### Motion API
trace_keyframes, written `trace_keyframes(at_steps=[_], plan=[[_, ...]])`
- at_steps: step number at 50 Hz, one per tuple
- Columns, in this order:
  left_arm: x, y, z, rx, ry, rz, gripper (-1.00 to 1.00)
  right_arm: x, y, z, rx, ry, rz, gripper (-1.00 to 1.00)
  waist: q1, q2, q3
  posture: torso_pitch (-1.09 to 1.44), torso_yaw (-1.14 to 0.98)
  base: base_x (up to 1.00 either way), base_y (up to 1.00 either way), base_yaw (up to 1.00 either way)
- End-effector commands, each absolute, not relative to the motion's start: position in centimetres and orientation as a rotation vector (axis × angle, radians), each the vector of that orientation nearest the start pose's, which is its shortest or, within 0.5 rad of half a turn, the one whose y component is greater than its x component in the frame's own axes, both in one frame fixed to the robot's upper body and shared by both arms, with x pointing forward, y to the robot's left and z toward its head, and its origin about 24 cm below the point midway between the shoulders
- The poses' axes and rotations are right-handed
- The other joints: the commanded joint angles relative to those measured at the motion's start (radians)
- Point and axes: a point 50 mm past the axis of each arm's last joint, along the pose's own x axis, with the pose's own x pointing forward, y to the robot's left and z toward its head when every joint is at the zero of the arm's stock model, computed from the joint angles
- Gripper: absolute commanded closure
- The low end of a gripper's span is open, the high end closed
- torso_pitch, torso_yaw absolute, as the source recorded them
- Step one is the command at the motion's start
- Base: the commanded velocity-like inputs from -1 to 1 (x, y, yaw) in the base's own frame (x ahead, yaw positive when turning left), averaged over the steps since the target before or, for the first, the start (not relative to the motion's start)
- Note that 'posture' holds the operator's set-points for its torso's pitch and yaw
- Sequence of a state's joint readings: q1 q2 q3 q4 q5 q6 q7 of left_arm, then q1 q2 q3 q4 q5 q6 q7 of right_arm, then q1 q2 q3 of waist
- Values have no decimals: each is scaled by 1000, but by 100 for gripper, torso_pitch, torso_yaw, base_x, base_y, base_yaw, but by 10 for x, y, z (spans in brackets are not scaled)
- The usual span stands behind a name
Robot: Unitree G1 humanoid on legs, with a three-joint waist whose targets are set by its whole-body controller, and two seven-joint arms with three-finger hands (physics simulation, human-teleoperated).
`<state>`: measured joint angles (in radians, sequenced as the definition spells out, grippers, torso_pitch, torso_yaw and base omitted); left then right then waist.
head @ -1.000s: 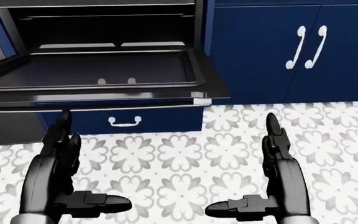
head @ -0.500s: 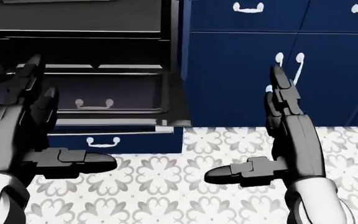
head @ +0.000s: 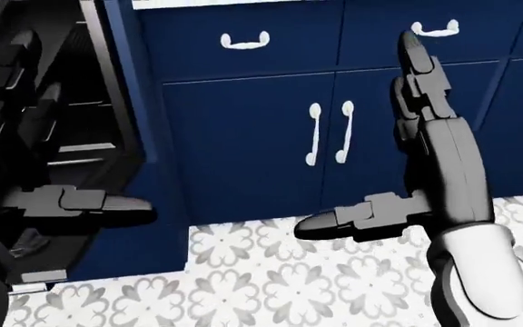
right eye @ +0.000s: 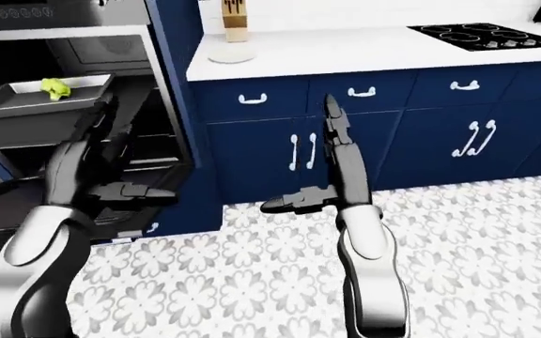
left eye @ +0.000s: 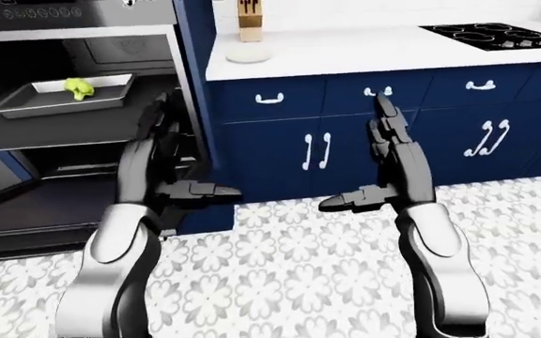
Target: Pick the broccoli from the top rack in the oven and place it on the plate on the counter.
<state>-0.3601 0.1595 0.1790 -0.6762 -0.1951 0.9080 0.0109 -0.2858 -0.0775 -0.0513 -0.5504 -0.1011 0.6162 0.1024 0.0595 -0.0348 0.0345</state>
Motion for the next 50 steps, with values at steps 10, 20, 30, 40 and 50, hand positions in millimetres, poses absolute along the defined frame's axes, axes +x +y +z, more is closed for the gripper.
trace_keyframes(at_steps=[10, 20, 30, 40, 50], plan=[[257, 173, 205, -1, -172, -32, -100, 263, -145, 193, -136, -261, 117, -100, -30, -12, -1, 0, 0, 26, 12, 60], [253, 178, 208, -3, -176, -23, -100, 267, -138, 199, -145, -263, 143, -100, -5, 73, -11, 0, 0, 2, 0, 100], [256, 179, 209, -1, -179, -22, -100, 270, -136, 205, -158, -265, 154, -100, -39, -44, -13, 0, 0, 2, 0, 100], [256, 176, 209, 8, -175, -24, -100, 268, -141, 210, -176, -256, 154, -100, -43, 30, -19, 0, 0, 2, 0, 100], [262, 172, 212, 39, -150, -38, -100, 273, -149, 227, -190, -238, 144, -100, -12, 97, -36, 0, 0, 2, 0, 100]])
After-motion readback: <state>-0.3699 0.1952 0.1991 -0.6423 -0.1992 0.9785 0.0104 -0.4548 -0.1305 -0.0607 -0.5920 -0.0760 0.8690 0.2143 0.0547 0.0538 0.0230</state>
